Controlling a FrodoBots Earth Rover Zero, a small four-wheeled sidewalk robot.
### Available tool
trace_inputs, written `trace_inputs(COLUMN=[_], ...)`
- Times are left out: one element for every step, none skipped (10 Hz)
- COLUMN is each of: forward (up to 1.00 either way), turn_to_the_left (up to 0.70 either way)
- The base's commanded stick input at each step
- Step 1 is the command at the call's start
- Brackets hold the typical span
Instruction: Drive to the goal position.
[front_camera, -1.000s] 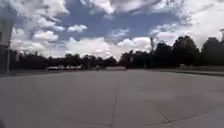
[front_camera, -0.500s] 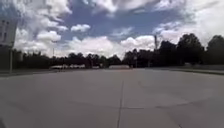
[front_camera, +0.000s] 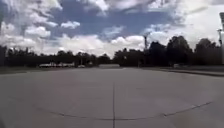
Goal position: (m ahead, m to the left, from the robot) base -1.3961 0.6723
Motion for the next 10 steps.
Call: trace_inputs(forward=[0.7, 0.7, 0.7, 0.7, 0.7, 0.7, 0.7, 0.7, 0.7, 0.7], turn_to_the_left=[0.12, 0.13, 0.18, -0.13, -0.35, -0.35, -0.18, 0.09, 0.09, 0.02])
